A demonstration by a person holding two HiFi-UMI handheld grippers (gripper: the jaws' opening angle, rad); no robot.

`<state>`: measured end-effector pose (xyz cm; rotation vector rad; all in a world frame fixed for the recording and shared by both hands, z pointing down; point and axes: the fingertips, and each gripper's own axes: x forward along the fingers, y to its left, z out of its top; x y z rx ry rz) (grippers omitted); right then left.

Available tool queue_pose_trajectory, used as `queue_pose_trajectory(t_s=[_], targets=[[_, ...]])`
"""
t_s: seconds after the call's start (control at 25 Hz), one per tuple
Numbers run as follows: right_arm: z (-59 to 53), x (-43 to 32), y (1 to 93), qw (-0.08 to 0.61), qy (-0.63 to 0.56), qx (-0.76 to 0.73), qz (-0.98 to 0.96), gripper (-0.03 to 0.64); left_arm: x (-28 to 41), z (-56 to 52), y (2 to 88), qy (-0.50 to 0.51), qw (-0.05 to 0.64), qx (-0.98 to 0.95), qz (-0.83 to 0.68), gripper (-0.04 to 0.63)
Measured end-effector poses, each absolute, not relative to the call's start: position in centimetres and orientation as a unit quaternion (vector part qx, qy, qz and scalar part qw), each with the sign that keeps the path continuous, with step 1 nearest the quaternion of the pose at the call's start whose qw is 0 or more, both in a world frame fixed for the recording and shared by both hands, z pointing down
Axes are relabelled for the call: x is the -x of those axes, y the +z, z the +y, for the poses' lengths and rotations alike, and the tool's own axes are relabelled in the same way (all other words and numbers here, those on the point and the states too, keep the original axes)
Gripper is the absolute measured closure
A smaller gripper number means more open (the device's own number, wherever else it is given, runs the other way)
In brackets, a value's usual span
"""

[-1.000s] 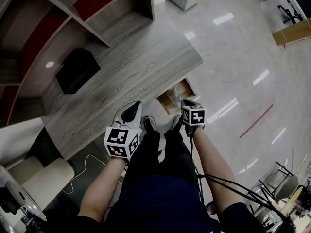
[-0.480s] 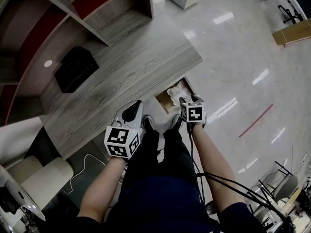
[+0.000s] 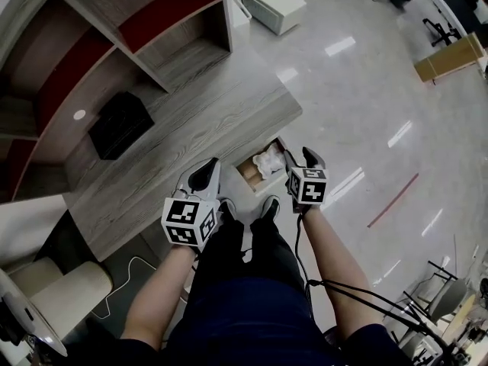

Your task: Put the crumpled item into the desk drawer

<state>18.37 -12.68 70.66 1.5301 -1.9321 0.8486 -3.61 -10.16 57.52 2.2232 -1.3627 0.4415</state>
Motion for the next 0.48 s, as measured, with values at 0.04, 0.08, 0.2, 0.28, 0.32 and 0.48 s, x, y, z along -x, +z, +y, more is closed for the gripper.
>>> queue_pose_trajectory(t_s=[0.04, 0.08, 0.2, 0.28, 0.32, 0.48], targets=[[-13.4, -18.5, 69.1, 0.252, 0.301, -0.571, -0.721, 0.385, 3.5, -10.6, 56.9, 0.158, 0.24, -0.817, -0.501, 0.591], [-14.0, -18.6, 67.4, 0.24, 0.287, -0.576, -0.727, 0.385, 3.4, -11.0, 56.3, 0.154, 0.234, -0.818, -0.502, 0.591], [-15.7, -18.8, 62.8, 0.212, 0.247, -0.586, -0.742, 0.387, 3.3, -12.3, 54.5, 0.144, 0.216, -0.822, -0.506, 0.591], [-16.5, -18.6, 59.7, 0.193, 0.222, -0.59, -0.752, 0.388, 3.3, -13.1, 53.2, 0.137, 0.204, -0.824, -0.51, 0.591], [-16.9, -18.4, 58.1, 0.182, 0.211, -0.591, -0.757, 0.388, 3.3, -13.5, 52.5, 0.133, 0.197, -0.825, -0.513, 0.591], [-18.3, -17.7, 51.6, 0.139, 0.163, -0.59, -0.779, 0.403, 3.3, -15.5, 49.4, 0.121, 0.159, -0.827, -0.526, 0.591]])
